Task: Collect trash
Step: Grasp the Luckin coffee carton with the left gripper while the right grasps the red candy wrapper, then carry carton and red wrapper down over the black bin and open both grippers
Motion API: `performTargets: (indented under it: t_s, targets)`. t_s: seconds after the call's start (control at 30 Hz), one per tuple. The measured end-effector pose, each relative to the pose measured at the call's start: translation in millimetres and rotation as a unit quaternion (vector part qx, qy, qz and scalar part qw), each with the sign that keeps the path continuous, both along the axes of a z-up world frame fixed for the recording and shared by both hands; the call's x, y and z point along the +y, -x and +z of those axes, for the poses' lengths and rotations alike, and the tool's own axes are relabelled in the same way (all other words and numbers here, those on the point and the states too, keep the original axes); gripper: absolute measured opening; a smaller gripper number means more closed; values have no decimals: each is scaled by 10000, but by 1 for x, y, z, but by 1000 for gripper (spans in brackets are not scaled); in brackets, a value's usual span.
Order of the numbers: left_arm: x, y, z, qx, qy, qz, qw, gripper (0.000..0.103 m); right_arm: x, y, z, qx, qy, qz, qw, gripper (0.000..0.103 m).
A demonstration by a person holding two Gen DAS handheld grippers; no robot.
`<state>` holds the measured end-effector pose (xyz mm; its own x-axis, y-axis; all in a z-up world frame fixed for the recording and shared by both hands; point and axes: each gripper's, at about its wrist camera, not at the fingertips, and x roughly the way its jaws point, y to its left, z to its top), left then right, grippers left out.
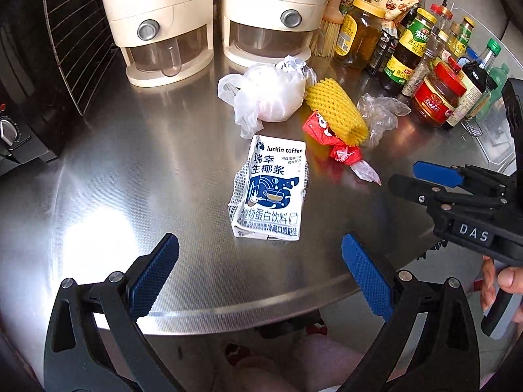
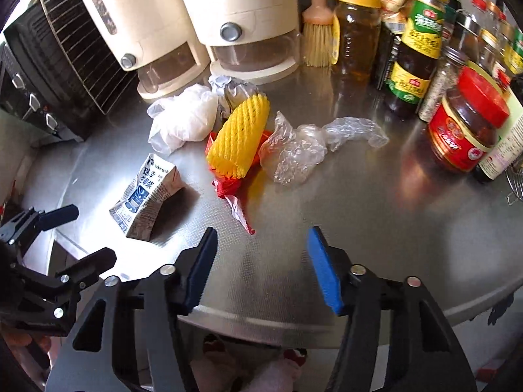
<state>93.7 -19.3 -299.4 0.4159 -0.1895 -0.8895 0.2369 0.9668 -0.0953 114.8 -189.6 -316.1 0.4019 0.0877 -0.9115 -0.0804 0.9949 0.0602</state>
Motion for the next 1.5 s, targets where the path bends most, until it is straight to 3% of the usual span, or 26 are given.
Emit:
performTargets:
  t_s: [0.17,0.3,0.43,0.53,0.97,1.27,1.5]
  targets:
    - [-1,-16,-12,86,36,-27,10000,80,11,-12,-13,61,50,264,9996,37]
    - [0,-25,-22,208,71,-54,9997,75,16,-21,-25,223,71,434,9988,28]
    - [-2,-31,-31,338,105,-141,9993,52,20,-27,-35,345,34,590,9977,12]
    - [-4,-29,-30,244,88,-167,9995,51,21,-29,-35,305,-21,657,9974,4]
    - [12,22,36,-586,16,152,9982,50,25,9,37,-588,-257,885,9940,2]
    - [21,98,52,-509,94,166,9985,51,29,81,62,-670,-432,979,9920,2]
    - [17,154,25,-200,-20,-41,9998,51,13,139,44,-313,-559,877,9941,2]
